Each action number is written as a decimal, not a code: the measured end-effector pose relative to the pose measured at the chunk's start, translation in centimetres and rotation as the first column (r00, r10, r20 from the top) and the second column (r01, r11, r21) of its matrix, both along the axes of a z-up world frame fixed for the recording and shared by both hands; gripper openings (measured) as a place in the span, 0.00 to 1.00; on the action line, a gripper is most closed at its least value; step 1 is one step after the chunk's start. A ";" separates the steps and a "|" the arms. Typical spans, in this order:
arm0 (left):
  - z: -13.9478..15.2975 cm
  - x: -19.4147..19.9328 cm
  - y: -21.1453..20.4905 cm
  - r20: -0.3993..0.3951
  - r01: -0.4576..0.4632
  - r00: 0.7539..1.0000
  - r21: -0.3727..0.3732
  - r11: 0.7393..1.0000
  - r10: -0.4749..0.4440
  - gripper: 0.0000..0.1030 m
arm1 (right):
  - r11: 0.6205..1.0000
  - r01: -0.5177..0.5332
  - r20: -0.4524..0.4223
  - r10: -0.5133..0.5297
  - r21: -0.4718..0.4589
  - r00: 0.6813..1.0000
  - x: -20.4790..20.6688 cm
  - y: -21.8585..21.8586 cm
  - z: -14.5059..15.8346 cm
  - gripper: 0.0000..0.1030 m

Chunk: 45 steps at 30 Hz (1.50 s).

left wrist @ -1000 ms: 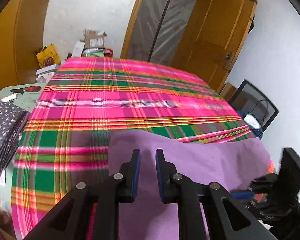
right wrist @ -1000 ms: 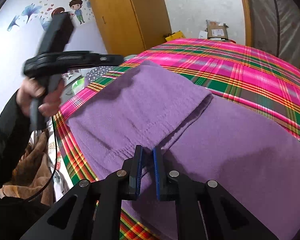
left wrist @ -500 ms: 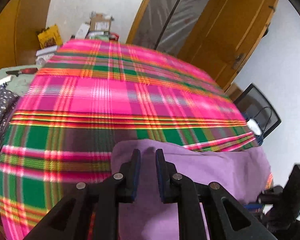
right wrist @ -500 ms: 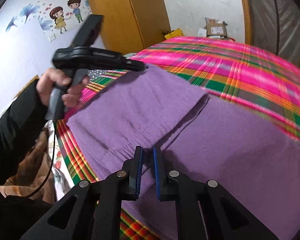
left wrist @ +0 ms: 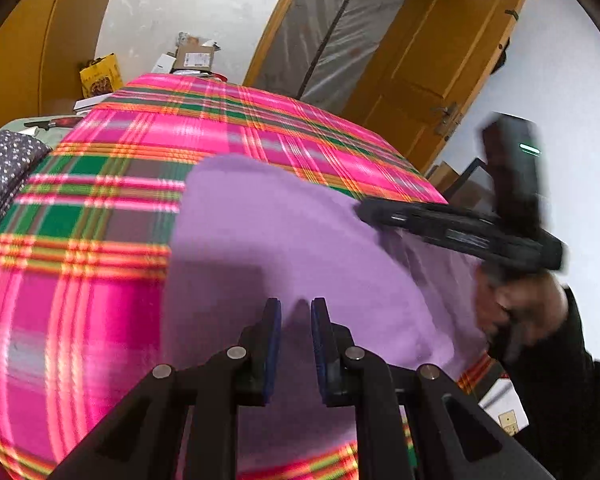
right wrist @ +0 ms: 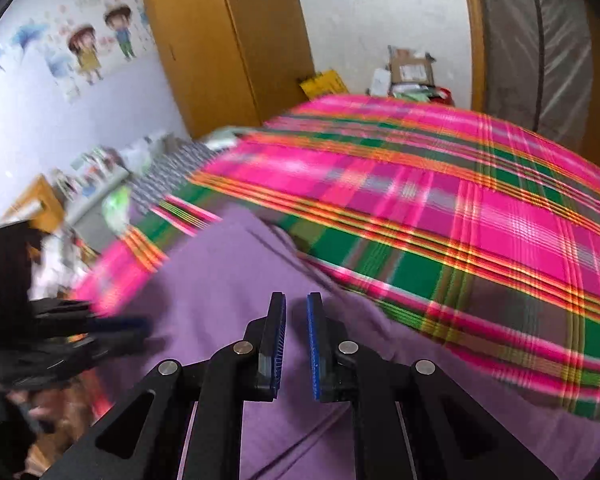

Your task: Fold clothes

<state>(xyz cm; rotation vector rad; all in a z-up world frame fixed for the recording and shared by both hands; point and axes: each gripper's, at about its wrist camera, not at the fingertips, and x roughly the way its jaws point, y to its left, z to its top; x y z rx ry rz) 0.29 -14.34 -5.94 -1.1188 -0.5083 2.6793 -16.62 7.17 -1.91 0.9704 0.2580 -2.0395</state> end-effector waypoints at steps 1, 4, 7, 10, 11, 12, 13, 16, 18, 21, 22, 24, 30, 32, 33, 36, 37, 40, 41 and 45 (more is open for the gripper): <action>-0.3 0.3 0.3 0.001 0.005 1.000 -0.006 1.000 -0.005 0.14 | 1.000 0.006 0.009 -0.006 -0.010 1.000 -0.1 0.2 -0.1 0.08; -0.4 1.1 0.7 -0.015 0.007 1.000 -0.014 1.000 -0.007 0.14 | 0.999 0.026 0.038 -0.025 -0.041 0.999 -0.6 0.9 -0.3 0.07; 0.1 1.8 0.5 -0.039 0.004 0.999 0.001 1.000 -0.004 0.14 | 0.996 0.047 0.068 -0.042 -0.071 0.997 -1.0 1.6 -0.5 0.07; 0.4 2.2 0.1 -0.059 -0.009 0.998 0.007 1.000 0.009 0.14 | 0.996 0.056 0.085 -0.050 -0.068 0.995 -1.2 1.8 -0.9 0.06; 0.3 2.3 0.0 -0.054 -0.012 0.998 0.015 1.000 0.013 0.14 | 0.997 0.055 0.087 -0.050 -0.059 0.995 -1.2 1.7 -1.0 0.06; 0.1 2.5 0.0 -0.048 -0.015 0.999 0.022 1.000 0.016 0.14 | 0.997 0.055 0.090 -0.050 -0.049 0.995 -1.2 1.6 -1.2 0.06; -0.1 2.6 0.1 -0.040 -0.016 0.999 0.030 0.999 0.017 0.14 | 0.997 0.056 0.092 -0.051 -0.051 0.995 -1.1 1.8 -1.2 0.07; -0.4 3.3 0.6 -0.036 -0.006 0.999 0.023 1.000 0.007 0.14 | 0.996 0.060 0.099 -0.053 -0.067 0.994 -1.0 2.0 -1.1 0.07; -0.1 3.8 0.7 -0.050 -0.011 0.999 0.011 1.000 0.012 0.14 | 0.995 0.058 0.095 -0.050 -0.083 0.994 -0.8 2.1 -0.6 0.09; 0.6 4.5 -0.7 -0.076 -0.084 0.994 -0.004 0.996 0.083 0.14 | 0.993 0.036 0.080 -0.027 -0.115 0.996 -0.4 2.0 0.5 0.11; 0.9 4.8 -1.3 -0.085 -0.111 0.990 -0.009 0.994 0.110 0.14 | 0.992 0.029 0.074 -0.020 -0.123 0.997 -0.4 1.9 0.9 0.11; 1.0 5.1 -2.5 -0.088 -0.159 0.983 -0.001 0.987 0.158 0.14 | 0.991 0.018 0.066 -0.009 -0.134 0.998 -0.3 1.8 1.5 0.11; 0.5 6.6 -3.8 -0.072 -0.198 0.977 0.031 0.980 0.199 0.14 | 0.980 -0.075 0.079 0.091 -0.185 0.993 2.2 2.4 1.4 0.13; 0.2 6.7 -3.7 -0.066 -0.194 0.978 0.028 0.981 0.196 0.14 | 0.974 -0.124 0.075 0.140 -0.191 0.987 3.7 2.9 1.0 0.13; 0.1 6.6 -3.6 -0.064 -0.194 0.979 0.028 0.981 0.196 0.14 | 0.970 -0.150 0.069 0.165 -0.191 0.984 4.6 3.1 0.9 0.13; 0.0 6.9 -3.5 -0.061 -0.190 0.980 0.029 0.981 0.191 0.14 | 0.960 -0.222 0.047 0.233 -0.169 0.971 6.9 3.7 0.2 0.13; -0.1 6.8 -3.4 -0.057 -0.187 0.980 0.026 0.982 0.188 0.14 | 0.957 -0.246 0.040 0.255 -0.157 0.966 7.7 3.9 0.0 0.13; -0.5 7.0 -3.0 -0.045 -0.177 0.983 0.013 0.984 0.177 0.14 | 0.954 -0.285 -0.005 0.286 -0.093 0.958 9.4 4.3 -1.3 0.13; -0.6 7.2 -2.9 -0.047 -0.175 0.983 0.006 0.985 0.175 0.14 | 0.954 -0.289 -0.025 0.288 -0.083 0.957 9.9 4.5 -1.5 0.13; -0.5 7.6 -2.7 -0.053 -0.180 0.982 0.001 0.984 0.179 0.14 | 0.960 -0.266 -0.021 0.265 -0.094 0.964 10.0 5.1 -1.3 0.13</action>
